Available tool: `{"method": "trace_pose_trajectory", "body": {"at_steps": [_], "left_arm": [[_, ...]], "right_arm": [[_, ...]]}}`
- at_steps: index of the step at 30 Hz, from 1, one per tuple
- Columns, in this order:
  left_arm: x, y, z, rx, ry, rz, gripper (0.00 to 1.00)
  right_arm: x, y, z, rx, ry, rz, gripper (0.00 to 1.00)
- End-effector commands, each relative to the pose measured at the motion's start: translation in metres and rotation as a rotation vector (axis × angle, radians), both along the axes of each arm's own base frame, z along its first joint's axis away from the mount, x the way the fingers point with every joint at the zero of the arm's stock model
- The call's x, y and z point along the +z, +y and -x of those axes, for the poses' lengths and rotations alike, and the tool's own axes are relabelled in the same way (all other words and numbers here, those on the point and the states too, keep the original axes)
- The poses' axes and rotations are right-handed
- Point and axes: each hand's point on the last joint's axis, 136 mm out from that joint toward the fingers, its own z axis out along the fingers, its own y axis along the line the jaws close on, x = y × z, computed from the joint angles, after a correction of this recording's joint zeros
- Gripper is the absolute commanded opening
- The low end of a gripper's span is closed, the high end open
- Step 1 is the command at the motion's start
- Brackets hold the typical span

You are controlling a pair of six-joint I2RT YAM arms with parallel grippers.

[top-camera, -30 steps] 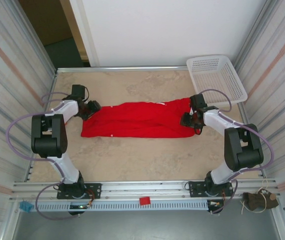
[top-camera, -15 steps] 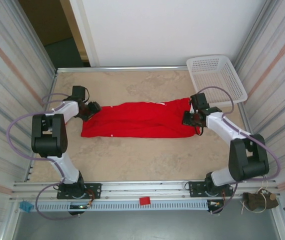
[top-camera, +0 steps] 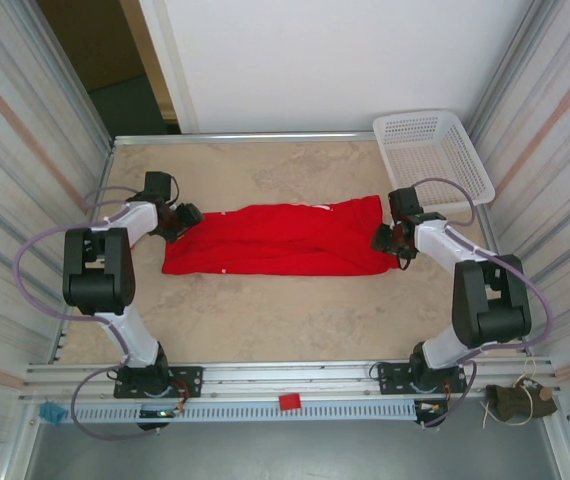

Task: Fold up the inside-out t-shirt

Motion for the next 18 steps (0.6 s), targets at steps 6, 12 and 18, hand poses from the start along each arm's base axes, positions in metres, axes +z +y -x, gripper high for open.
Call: {"method": "trace_pose_trajectory", "body": {"at_steps": [6,12,18], "left_arm": [[0.006,-0.003,-0.004,-0.002,-0.019,0.001,0.62],[0.004,-0.004,-0.004,-0.002,-0.015,0.002,0.62],[0.004,-0.005,-0.004,-0.002,-0.018,0.003,0.62]], "right_arm": [[0.005,0.006,-0.004,0.010,-0.014,-0.028,0.00],[0.033,0.023,0.015,0.065,-0.079,-0.068,0.00],[0.034,0.055,0.061,0.174,-0.059,-0.095,0.05]]}}
